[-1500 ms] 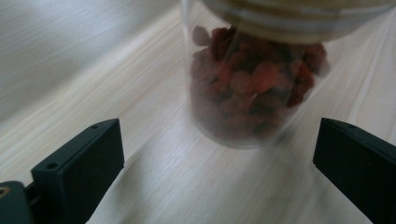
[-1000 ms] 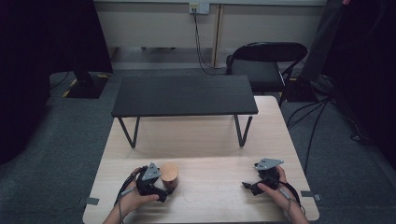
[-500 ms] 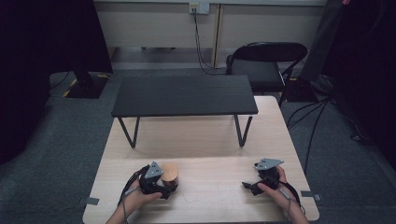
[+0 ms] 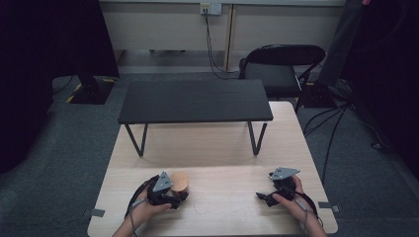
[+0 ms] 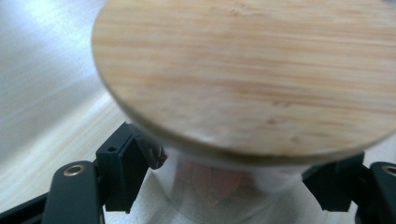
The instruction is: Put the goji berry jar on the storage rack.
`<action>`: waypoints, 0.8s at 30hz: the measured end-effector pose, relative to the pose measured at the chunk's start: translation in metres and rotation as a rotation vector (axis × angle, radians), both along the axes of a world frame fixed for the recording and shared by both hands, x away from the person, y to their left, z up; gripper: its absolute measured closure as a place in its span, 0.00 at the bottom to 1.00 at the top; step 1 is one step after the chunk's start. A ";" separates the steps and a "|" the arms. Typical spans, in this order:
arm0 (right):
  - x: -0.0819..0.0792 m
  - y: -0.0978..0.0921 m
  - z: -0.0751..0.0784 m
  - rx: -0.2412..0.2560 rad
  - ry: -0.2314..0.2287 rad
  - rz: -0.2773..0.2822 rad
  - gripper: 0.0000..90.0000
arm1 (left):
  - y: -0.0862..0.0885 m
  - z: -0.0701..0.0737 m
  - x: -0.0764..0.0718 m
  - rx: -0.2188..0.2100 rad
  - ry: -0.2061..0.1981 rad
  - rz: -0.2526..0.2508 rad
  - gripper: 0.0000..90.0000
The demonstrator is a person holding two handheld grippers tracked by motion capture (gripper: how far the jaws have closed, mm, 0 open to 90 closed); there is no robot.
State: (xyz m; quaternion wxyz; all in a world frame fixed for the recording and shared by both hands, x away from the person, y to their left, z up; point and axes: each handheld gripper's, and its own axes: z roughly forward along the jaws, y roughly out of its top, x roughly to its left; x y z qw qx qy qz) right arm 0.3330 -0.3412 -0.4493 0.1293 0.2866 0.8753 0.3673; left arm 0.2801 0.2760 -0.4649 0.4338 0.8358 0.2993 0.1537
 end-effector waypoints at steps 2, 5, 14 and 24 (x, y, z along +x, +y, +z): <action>0.000 0.000 0.000 0.000 0.000 0.000 0.00 | 0.000 0.000 0.000 0.002 -0.003 0.000 0.28; 0.000 0.000 0.000 0.000 0.000 0.000 0.00 | 0.000 0.001 -0.001 0.005 -0.002 0.003 0.28; 0.000 0.000 0.000 0.000 0.000 0.000 0.00 | 0.002 0.008 -0.005 -0.005 -0.014 -0.006 0.28; 0.000 0.000 0.000 0.000 0.000 0.000 0.00 | 0.009 0.018 -0.006 -0.013 0.000 -0.018 0.28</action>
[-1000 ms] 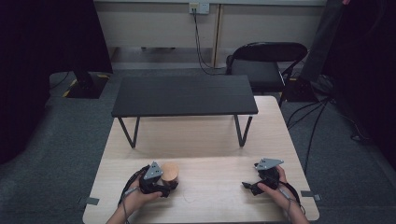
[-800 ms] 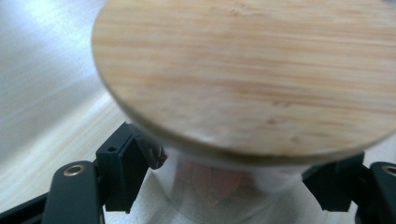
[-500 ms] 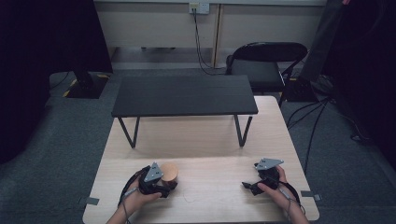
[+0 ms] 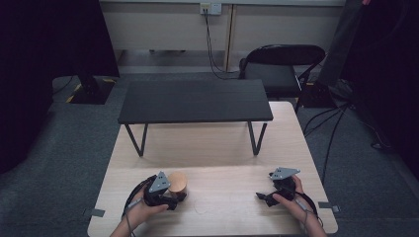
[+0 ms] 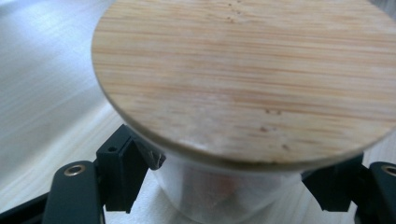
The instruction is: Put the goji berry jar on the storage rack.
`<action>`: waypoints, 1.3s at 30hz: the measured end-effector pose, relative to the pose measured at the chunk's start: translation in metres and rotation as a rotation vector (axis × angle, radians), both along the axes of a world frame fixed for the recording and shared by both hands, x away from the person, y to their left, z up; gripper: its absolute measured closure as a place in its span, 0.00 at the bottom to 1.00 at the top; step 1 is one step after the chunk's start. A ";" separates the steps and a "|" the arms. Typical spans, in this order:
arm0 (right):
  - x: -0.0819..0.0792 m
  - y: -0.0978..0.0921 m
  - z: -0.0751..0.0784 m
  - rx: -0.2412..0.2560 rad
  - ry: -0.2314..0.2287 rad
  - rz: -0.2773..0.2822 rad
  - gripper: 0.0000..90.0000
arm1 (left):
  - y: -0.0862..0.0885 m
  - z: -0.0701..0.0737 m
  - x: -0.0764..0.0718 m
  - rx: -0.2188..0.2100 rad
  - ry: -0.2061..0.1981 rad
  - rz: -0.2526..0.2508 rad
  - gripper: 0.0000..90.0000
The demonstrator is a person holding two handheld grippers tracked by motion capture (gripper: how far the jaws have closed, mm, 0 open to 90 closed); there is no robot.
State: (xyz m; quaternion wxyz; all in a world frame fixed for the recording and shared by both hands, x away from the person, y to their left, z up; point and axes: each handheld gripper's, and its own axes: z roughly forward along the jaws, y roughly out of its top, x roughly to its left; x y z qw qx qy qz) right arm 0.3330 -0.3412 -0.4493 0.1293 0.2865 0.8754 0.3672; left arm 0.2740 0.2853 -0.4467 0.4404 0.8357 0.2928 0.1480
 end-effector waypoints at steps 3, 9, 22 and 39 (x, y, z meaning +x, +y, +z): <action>0.000 0.000 0.000 0.000 0.000 0.000 0.00 | 0.005 0.004 0.000 -0.024 0.004 0.009 0.28; 0.000 0.000 0.000 0.000 0.000 0.000 0.00 | 0.008 0.020 0.001 -0.022 0.011 0.022 0.28; 0.000 0.000 0.000 0.000 0.000 0.000 0.00 | 0.013 0.073 0.007 -0.063 -0.003 0.034 0.28; 0.000 0.000 0.000 0.000 0.000 0.000 0.00 | 0.008 0.146 0.036 -0.072 -0.007 0.043 0.28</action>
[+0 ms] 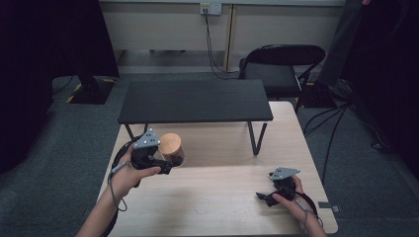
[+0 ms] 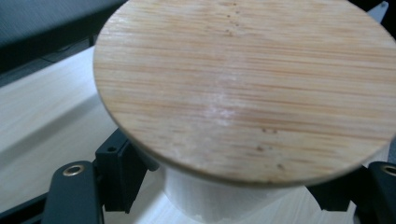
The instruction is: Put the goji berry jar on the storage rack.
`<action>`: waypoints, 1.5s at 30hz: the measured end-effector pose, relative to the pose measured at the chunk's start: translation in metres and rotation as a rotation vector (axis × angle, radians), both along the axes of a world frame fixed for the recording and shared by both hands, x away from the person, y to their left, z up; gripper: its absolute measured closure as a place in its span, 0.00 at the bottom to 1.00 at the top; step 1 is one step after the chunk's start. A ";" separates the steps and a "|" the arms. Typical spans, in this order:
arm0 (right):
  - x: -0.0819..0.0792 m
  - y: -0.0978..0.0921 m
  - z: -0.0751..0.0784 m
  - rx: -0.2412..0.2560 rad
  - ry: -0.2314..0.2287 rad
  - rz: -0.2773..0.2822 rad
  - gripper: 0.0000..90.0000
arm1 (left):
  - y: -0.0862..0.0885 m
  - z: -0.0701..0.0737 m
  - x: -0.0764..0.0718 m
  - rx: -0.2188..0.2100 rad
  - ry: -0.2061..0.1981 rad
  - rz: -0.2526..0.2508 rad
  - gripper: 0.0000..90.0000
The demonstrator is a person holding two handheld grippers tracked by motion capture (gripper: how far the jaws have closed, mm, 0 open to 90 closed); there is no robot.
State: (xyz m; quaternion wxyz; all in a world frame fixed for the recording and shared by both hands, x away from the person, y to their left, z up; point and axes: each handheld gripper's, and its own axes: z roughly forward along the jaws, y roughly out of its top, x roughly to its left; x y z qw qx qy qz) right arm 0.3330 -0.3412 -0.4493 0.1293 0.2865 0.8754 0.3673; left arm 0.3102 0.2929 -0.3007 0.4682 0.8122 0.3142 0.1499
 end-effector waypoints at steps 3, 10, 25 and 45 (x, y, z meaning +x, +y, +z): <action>0.000 0.000 0.000 0.000 0.000 0.000 0.00 | -0.002 0.009 0.003 0.004 -0.004 0.006 0.28; 0.000 0.000 0.000 0.000 0.000 0.000 0.00 | -0.007 0.039 0.017 0.013 -0.032 0.038 0.28; 0.000 0.000 0.000 0.000 0.001 0.000 0.00 | -0.033 0.061 0.046 0.053 -0.040 0.110 0.28; 0.000 0.000 0.000 0.001 -0.001 0.002 0.00 | -0.058 0.061 0.087 0.084 0.001 0.272 0.28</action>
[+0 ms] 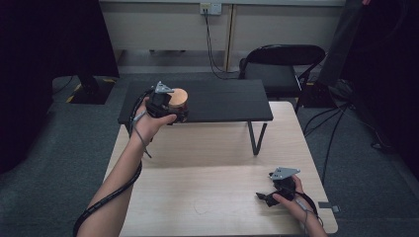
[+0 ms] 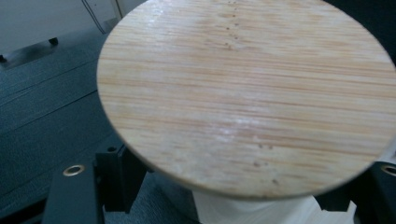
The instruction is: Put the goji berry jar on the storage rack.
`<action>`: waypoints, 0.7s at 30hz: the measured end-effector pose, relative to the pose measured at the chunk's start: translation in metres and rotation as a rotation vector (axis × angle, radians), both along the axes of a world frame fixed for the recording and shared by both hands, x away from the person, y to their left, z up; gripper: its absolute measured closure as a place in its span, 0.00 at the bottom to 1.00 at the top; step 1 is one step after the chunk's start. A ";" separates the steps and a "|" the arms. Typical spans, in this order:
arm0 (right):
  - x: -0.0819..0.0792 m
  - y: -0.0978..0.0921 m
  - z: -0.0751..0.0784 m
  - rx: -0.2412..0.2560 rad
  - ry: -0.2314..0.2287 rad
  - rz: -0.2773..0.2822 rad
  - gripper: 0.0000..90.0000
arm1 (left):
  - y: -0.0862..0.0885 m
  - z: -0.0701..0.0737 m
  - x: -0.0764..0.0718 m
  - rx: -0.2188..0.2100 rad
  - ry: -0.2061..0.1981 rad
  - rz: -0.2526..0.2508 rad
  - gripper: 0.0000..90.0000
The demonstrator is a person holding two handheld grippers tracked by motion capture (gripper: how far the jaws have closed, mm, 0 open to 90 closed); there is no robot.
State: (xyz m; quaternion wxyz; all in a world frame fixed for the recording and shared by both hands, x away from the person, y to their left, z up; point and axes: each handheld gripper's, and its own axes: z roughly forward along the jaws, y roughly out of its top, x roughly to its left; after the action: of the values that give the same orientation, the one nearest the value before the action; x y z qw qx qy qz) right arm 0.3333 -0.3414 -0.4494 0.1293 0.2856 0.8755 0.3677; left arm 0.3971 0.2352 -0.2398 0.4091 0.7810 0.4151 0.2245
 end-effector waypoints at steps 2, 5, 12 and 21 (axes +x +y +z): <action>0.000 0.000 0.000 0.000 0.000 0.001 0.00 | -0.002 0.001 0.004 0.007 0.003 0.012 0.28; 0.000 0.000 0.000 0.000 0.000 0.001 0.00 | -0.004 0.000 0.007 0.009 0.006 0.022 0.28; 0.000 0.000 0.000 0.000 0.000 0.003 0.00 | -0.004 -0.004 0.011 -0.014 0.006 0.041 0.28; 0.000 0.000 0.000 0.000 0.001 0.002 0.00 | -0.009 -0.008 0.015 -0.025 -0.011 0.079 0.28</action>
State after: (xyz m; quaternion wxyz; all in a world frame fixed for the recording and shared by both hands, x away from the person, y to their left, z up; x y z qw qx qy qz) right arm 0.3336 -0.3417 -0.4493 0.1285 0.2850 0.8758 0.3677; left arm 0.4117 0.2264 -0.2479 0.4121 0.7576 0.4460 0.2394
